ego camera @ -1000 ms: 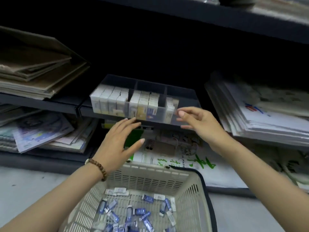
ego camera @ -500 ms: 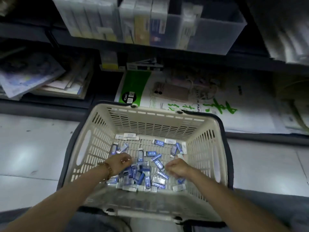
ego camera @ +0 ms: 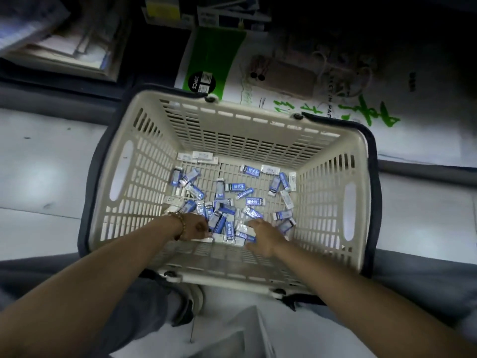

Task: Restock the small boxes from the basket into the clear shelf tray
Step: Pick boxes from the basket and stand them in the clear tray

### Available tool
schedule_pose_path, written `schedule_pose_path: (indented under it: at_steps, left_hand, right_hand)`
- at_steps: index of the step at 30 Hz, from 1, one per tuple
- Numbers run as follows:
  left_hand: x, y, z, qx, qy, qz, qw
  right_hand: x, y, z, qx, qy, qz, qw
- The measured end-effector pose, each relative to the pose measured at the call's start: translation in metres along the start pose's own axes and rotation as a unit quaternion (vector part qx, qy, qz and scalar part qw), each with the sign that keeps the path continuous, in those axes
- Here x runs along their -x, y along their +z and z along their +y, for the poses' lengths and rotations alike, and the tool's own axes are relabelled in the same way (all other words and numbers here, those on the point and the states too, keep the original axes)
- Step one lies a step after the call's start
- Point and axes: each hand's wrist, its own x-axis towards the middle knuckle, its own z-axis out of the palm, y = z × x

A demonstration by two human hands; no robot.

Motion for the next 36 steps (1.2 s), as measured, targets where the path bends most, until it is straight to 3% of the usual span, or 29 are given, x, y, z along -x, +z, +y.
schedule_pose_path:
  at_steps: [6, 9, 13, 15, 17, 19, 23, 27, 30, 33, 36]
  left_hand:
    - [-0.002, 0.006, -0.006, -0.066, 0.039, 0.025, 0.997]
    - [-0.001, 0.006, -0.004, -0.084, 0.065, 0.023, 0.994]
    - [-0.005, 0.005, -0.001, -0.102, 0.072, 0.017, 0.992]
    - [-0.01, 0.004, -0.001, -0.098, 0.086, 0.013, 0.991]
    - [-0.012, 0.006, 0.0, -0.082, 0.081, 0.011, 0.993]
    - [-0.014, 0.01, 0.001, -0.051, 0.081, 0.017, 0.995]
    - [-0.01, 0.01, 0.001, 0.03, 0.079, 0.016, 0.996]
    - [-0.008, 0.005, 0.0, -0.019, 0.07, -0.031, 0.997]
    - [-0.007, 0.0, 0.0, -0.052, 0.059, -0.058, 0.995]
    - [-0.003, -0.004, -0.003, -0.049, 0.038, -0.078, 0.995]
    - [-0.001, -0.004, -0.011, -0.035, 0.034, -0.069, 0.996]
  right_hand:
    - [-0.01, 0.013, 0.01, -0.22, 0.024, 0.079, 0.972]
    - [-0.012, 0.016, 0.015, -0.243, 0.026, 0.071, 0.967]
    - [-0.012, 0.001, 0.009, -0.299, 0.014, 0.147, 0.943]
    - [-0.009, -0.011, 0.0, -0.326, -0.014, 0.073, 0.942]
    - [-0.007, -0.014, -0.011, -0.243, -0.035, -0.046, 0.968]
    - [-0.007, -0.009, -0.02, -0.15, -0.043, -0.104, 0.982]
    - [-0.007, 0.001, -0.021, -0.124, -0.054, -0.077, 0.988]
    - [-0.004, 0.009, -0.016, -0.122, -0.046, -0.099, 0.987]
    - [-0.005, 0.01, -0.018, -0.152, -0.057, -0.069, 0.984]
    - [-0.003, 0.009, -0.02, -0.223, -0.06, -0.069, 0.971]
    - [-0.003, 0.011, -0.017, -0.205, -0.06, -0.082, 0.974]
